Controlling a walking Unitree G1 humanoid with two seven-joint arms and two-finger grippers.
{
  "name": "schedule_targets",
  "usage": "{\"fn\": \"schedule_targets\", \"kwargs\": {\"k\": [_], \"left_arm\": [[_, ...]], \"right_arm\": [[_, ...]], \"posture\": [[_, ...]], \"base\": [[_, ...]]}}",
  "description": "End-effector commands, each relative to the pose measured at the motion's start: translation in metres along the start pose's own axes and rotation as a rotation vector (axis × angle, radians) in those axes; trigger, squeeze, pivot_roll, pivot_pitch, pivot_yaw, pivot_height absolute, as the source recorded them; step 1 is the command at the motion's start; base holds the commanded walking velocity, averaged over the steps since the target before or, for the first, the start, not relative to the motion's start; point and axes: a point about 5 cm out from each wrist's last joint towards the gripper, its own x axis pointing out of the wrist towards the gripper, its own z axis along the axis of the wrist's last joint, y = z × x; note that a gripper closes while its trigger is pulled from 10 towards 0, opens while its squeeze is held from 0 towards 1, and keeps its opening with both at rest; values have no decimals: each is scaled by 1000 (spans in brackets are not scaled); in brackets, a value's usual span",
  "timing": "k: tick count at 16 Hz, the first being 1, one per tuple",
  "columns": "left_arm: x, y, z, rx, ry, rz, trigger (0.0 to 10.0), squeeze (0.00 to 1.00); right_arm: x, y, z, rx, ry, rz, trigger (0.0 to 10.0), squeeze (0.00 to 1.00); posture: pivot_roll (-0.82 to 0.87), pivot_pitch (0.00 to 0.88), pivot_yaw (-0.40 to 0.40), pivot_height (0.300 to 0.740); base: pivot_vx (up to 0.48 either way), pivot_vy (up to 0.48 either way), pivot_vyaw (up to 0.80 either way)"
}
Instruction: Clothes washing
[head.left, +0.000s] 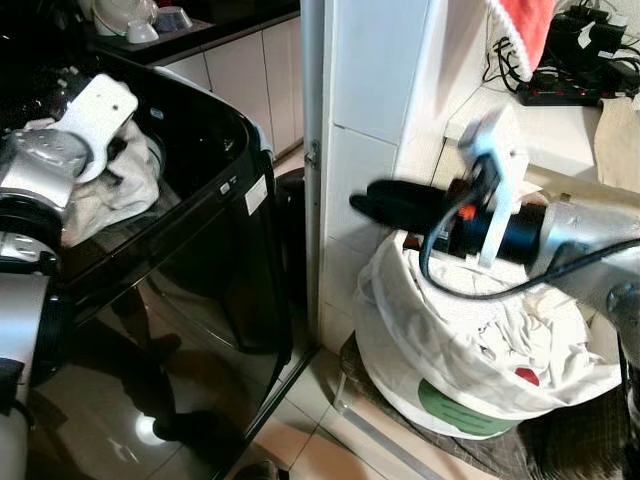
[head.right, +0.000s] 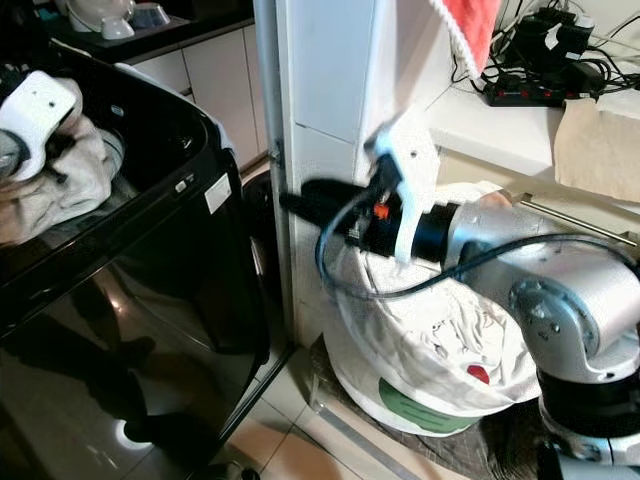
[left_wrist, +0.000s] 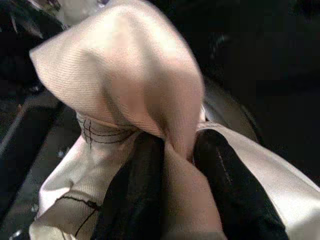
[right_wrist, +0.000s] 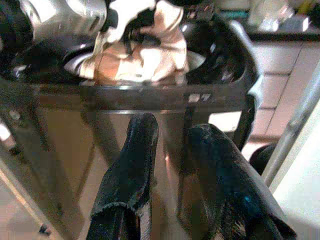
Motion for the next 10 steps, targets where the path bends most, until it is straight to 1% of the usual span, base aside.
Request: {"fn": "schedule_targets", "kwargs": {"k": [1,2,3,5,7,8,9,10], "left_arm": [[-3,7,3,11,11,0,10000,1000],[-5,12,2,18,17,13,10000,1000],[-8,18,1,18,21,36,10000,1000],[-12,28,-3,5,29,91,10000,1000],[-13,32,-3,6,22,116,10000,1000],[-14,34,-1,9,4,133,10000,1000],[-13,30,11,-18,-83,111,10000,1000],[-13,27,16,-33,-122,89,10000,1000]], "right_arm": [[-1,3,0,-14,20,20,10000,0],[-1,3,-2,-14,27,21,10000,0],[-2,0,-3,-12,34,-2,10000,0],[-4,-20,-2,17,19,-150,10000,0],[-8,-31,-3,20,25,-235,10000,0],[-10,-37,-5,14,41,-289,10000,0],[-15,-51,-16,-23,124,-411,10000,0],[-18,-56,-20,-40,159,-450,10000,0]], "posture": [[-65,0,55,740],[-58,0,51,740],[-57,0,51,740],[-58,0,53,740],[-58,0,55,740],[-61,0,57,740],[-63,0,61,740],[-63,0,61,740]], "base": [[0,0,0],[0,0,0],[0,0,0],[0,0,0],[0,0,0],[0,0,0],[0,0,0],[0,0,0]]}}
